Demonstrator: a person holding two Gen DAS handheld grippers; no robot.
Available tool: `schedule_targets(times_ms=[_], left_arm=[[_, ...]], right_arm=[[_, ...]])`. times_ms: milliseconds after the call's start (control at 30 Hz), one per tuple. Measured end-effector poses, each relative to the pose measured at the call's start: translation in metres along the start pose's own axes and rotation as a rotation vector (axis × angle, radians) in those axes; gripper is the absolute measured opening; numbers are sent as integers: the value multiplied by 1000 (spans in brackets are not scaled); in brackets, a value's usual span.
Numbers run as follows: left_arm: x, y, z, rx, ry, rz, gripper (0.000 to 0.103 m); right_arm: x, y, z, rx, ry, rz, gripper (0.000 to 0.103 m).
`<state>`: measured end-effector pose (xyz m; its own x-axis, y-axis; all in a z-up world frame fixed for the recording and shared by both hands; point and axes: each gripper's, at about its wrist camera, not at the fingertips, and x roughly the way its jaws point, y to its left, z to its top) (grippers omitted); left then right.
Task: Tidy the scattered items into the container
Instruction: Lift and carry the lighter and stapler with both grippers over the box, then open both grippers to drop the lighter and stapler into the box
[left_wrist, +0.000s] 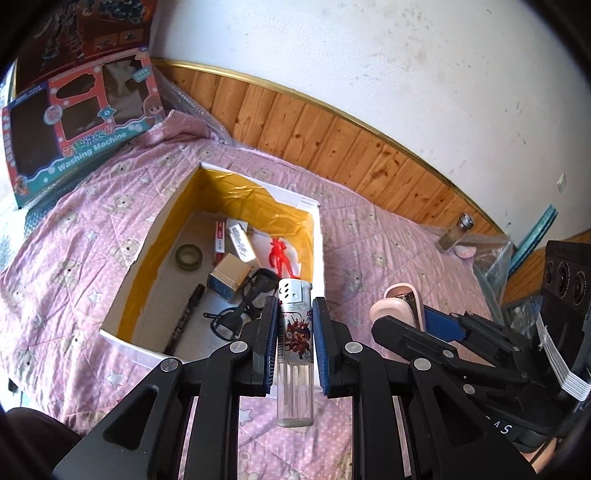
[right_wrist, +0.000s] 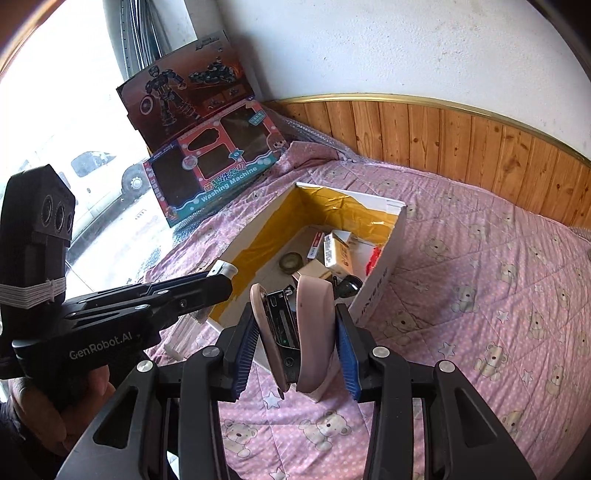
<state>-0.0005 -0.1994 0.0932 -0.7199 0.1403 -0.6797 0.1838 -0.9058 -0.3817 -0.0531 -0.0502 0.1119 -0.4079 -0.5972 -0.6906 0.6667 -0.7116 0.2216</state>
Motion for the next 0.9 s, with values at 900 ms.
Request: schedule_targets(times_ms=[900], left_arm=[[84,84,36,-73,160,114,20]], right_arm=[[110,25,31,-70,134,22,42]])
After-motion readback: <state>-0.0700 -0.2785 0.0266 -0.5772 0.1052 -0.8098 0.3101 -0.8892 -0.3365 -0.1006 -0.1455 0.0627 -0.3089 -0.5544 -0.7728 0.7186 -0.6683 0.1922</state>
